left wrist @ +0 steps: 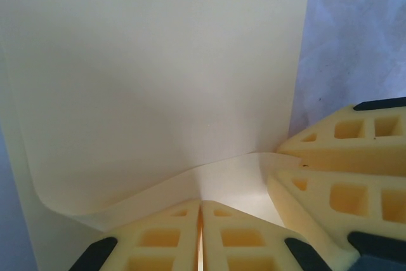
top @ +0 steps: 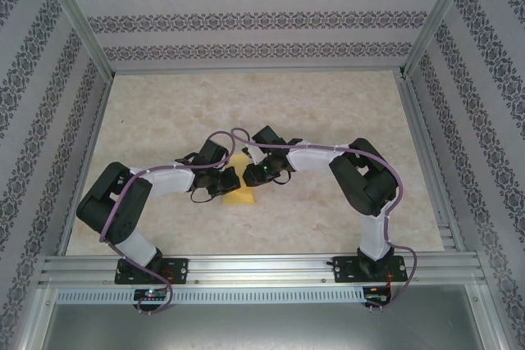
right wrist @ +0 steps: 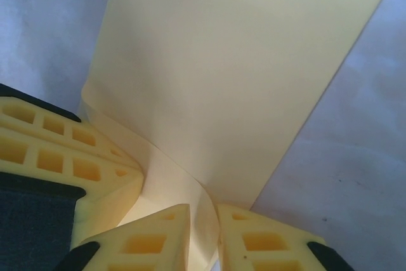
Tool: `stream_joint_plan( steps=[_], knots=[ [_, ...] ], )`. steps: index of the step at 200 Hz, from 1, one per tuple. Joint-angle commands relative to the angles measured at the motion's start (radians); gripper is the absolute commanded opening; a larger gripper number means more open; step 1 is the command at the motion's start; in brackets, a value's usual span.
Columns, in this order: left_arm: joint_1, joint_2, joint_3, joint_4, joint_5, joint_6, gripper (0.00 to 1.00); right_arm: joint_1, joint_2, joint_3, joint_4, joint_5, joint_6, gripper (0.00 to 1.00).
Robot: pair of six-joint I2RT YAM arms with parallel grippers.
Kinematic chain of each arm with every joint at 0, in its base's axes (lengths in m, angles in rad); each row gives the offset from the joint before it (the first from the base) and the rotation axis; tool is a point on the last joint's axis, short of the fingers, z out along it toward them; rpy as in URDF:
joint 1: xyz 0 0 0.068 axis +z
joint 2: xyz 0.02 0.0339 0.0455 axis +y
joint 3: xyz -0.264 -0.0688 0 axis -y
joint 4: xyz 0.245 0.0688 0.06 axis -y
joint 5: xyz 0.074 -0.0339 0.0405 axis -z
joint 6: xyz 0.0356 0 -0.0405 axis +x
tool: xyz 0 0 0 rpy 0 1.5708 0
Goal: Fold a paper plane with a square sheet of paper (pick it up from the middle)
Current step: Fold the triangle a second time at the center of the table.
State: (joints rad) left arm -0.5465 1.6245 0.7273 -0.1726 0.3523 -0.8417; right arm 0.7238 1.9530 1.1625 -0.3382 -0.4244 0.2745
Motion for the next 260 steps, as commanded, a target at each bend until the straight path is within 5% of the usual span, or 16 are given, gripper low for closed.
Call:
stream_joint_plan(
  steps=[1, 44, 126, 260],
  knots=[
    [-0.021, 0.024, 0.013, -0.039, -0.031, 0.025, 0.11, -0.014, -0.054, 0.006, -0.017, -0.005, 0.029, 0.25],
    [-0.027, 0.021, 0.009, -0.051, -0.05, 0.021, 0.1, -0.022, -0.139, -0.057, -0.012, -0.009, 0.095, 0.31],
    [-0.033, 0.013, 0.004, -0.06, -0.071, 0.012, 0.1, 0.043, -0.127, -0.113, 0.033, -0.12, 0.161, 0.15],
    [-0.035, 0.01, -0.014, -0.045, -0.084, -0.013, 0.1, 0.072, -0.075, -0.141, 0.018, -0.121, 0.149, 0.15]
  ],
)
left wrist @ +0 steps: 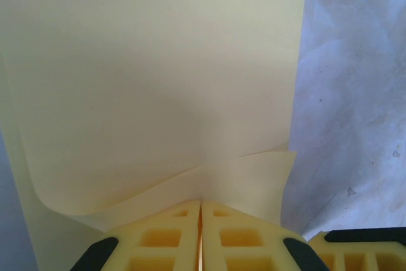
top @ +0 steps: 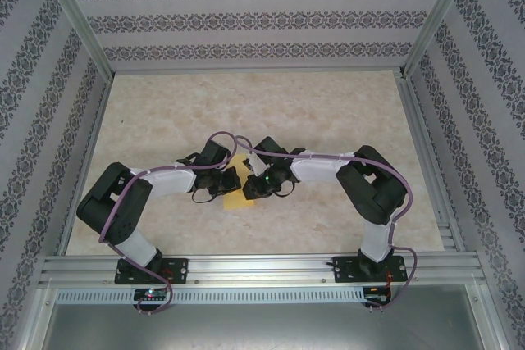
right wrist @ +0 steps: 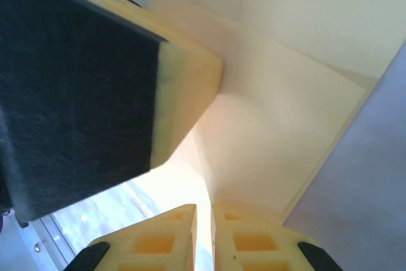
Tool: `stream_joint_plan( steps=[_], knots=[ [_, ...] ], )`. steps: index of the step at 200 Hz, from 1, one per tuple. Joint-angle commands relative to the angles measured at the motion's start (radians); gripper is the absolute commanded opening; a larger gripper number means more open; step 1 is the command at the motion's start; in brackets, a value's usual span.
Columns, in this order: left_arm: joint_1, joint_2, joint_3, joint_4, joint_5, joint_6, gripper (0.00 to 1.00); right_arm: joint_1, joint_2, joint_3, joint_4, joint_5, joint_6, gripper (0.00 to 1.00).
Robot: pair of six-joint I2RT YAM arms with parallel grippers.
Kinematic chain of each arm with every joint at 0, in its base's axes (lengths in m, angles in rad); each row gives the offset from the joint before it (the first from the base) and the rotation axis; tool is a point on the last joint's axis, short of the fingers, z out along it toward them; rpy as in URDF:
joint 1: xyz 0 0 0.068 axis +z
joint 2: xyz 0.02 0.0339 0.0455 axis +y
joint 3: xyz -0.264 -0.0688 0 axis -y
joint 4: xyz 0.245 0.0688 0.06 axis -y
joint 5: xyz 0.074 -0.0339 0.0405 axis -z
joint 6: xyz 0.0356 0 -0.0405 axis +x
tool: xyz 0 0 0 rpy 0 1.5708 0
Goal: Fold a paper plane with a square sheet of paper (pick it up from the middle)
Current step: Fold the triangle a second time at the center of the table.
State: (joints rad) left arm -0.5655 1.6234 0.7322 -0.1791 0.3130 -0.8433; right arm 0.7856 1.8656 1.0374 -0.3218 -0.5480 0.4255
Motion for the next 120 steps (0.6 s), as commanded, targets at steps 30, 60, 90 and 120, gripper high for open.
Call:
stream_joint_plan(
  steps=[30, 60, 90, 120],
  knots=[
    [-0.017, 0.009, -0.022, -0.042, -0.054, -0.016, 0.1, 0.013, 0.015, -0.018, -0.02, 0.026, -0.017, 0.15],
    [-0.017, 0.011, -0.021, -0.051, -0.064, -0.021, 0.09, 0.017, 0.005, -0.008, -0.041, 0.043, -0.034, 0.14],
    [-0.017, 0.015, -0.019, -0.06, -0.072, -0.029, 0.09, 0.026, -0.028, 0.003, -0.044, 0.043, -0.045, 0.15],
    [-0.02, 0.013, -0.02, -0.072, -0.084, -0.037, 0.09, 0.049, -0.051, 0.008, -0.055, 0.074, -0.048, 0.15]
  ],
)
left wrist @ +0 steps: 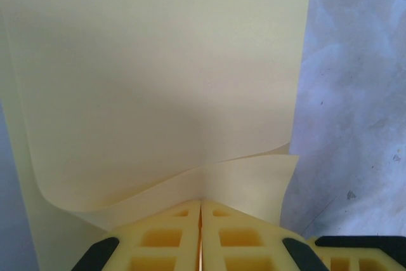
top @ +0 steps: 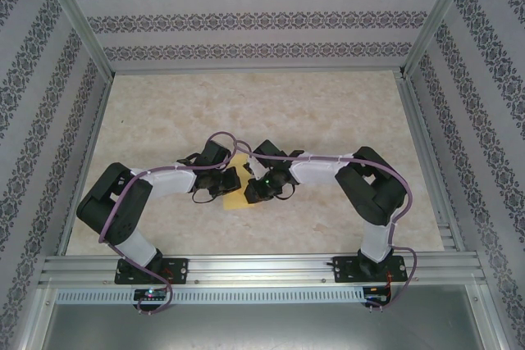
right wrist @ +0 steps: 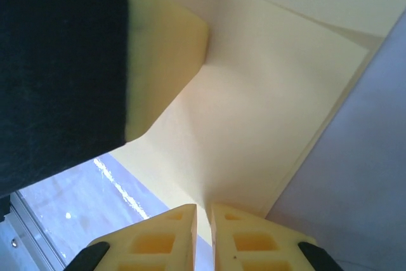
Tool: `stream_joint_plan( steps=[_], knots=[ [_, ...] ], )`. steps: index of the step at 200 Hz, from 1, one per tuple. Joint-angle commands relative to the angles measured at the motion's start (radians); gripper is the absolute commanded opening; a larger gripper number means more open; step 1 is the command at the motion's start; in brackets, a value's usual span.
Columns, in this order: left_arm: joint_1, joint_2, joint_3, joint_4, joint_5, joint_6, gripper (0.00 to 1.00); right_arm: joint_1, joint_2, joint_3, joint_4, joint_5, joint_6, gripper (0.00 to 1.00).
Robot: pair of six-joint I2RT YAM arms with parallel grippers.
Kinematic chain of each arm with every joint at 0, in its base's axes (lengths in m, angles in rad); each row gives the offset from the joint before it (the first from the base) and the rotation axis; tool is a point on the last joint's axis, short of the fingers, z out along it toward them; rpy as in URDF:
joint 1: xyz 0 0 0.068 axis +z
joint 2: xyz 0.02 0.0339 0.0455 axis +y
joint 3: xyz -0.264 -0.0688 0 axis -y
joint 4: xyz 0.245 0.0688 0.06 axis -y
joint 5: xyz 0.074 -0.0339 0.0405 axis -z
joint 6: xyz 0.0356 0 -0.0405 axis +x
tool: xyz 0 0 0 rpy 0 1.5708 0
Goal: Fold a paper plane with a square sheet of paper (pick it up from the middle)
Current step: Fold the triangle a second time at the center of the table.
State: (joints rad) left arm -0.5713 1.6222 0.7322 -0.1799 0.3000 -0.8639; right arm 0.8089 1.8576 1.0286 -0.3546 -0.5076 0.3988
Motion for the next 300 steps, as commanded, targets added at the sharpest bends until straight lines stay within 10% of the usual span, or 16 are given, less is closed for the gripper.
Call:
stream_joint_plan(
  steps=[1, 300],
  knots=[
    [-0.014, 0.015, -0.02, -0.072, -0.072, -0.017, 0.09, 0.027, -0.043, 0.016, -0.023, 0.034, -0.021, 0.15],
    [-0.015, 0.008, -0.016, -0.077, -0.07, -0.017, 0.1, 0.001, -0.002, 0.014, -0.013, 0.012, -0.012, 0.17]
  ],
)
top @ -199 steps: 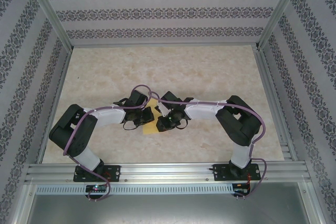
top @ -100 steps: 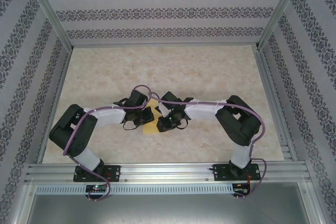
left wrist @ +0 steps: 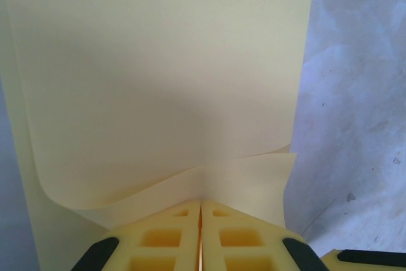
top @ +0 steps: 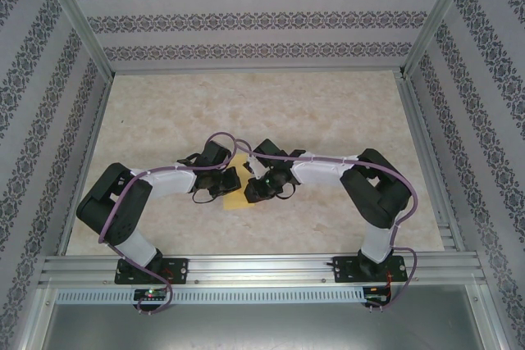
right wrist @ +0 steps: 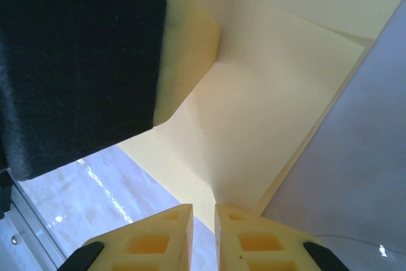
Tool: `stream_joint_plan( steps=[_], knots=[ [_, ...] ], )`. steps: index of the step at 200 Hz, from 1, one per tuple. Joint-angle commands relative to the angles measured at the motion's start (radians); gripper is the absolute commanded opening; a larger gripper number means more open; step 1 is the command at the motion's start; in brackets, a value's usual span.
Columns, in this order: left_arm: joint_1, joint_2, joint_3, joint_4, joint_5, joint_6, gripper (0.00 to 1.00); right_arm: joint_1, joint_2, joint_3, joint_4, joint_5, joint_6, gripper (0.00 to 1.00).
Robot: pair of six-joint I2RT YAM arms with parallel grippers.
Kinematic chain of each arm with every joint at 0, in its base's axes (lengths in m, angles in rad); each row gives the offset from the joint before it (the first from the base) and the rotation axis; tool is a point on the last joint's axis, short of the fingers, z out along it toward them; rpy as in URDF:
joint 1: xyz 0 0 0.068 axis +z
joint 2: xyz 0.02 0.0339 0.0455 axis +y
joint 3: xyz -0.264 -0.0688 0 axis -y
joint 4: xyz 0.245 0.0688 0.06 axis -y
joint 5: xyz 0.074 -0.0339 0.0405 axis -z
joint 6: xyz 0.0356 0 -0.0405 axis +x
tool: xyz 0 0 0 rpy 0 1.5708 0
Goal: Fold a paper plane with a square sheet of paper (pick it up from the middle)
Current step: Fold the triangle a second time at the center of the table.
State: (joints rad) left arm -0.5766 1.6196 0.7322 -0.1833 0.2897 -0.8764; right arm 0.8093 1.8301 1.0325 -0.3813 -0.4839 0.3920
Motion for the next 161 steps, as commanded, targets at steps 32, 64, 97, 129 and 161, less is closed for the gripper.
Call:
stream_joint_plan(
  steps=[32, 64, 97, 129, 161],
  knots=[
    [-0.009, 0.013, -0.015, -0.073, -0.063, -0.007, 0.09, 0.002, 0.033, 0.01, -0.006, 0.008, -0.016, 0.18],
    [-0.01, 0.013, -0.015, -0.078, -0.067, -0.007, 0.1, 0.003, 0.043, 0.005, -0.026, 0.026, -0.028, 0.17],
    [-0.009, 0.016, -0.014, -0.082, -0.071, -0.009, 0.09, 0.005, 0.02, 0.023, -0.048, 0.043, -0.036, 0.17],
    [-0.009, 0.014, -0.014, -0.085, -0.073, -0.009, 0.09, 0.017, -0.021, 0.041, -0.042, 0.006, -0.036, 0.18],
    [-0.01, 0.016, -0.014, -0.083, -0.071, -0.009, 0.09, 0.026, 0.0, 0.038, -0.039, 0.001, -0.033, 0.17]
  ],
)
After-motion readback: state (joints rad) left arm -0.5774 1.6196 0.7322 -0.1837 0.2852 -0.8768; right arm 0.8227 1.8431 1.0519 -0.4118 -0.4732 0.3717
